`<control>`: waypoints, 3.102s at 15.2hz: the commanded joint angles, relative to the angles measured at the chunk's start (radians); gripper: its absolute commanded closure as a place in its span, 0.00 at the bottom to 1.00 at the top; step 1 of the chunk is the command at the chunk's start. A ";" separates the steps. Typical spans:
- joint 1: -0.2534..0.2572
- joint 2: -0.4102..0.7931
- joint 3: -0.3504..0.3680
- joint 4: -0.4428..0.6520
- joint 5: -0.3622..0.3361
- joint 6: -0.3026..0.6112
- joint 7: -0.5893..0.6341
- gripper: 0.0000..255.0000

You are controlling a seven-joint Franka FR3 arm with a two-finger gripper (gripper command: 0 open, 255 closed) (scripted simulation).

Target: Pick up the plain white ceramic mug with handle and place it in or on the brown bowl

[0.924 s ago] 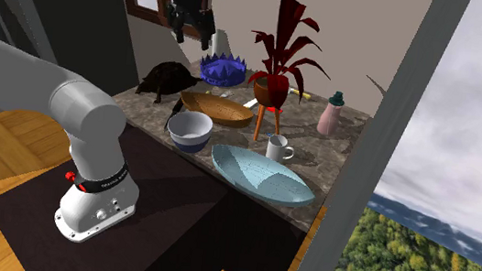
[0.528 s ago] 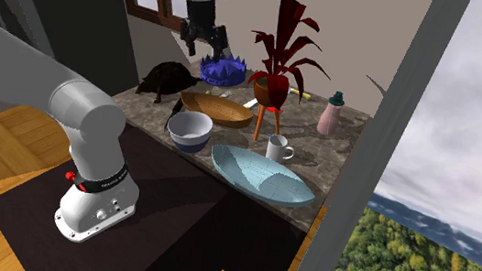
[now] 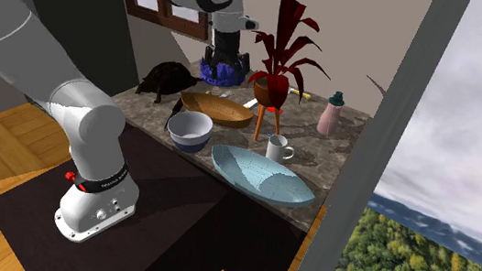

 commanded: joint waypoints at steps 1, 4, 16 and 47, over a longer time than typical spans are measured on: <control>-0.002 0.075 -0.015 0.019 -0.002 0.048 -0.026 0.00; -0.005 0.194 -0.036 0.058 0.000 0.116 -0.067 0.00; -0.047 0.686 -0.061 0.323 0.060 0.288 -0.234 0.00; -0.116 1.128 -0.031 0.645 0.093 0.370 -0.327 1.00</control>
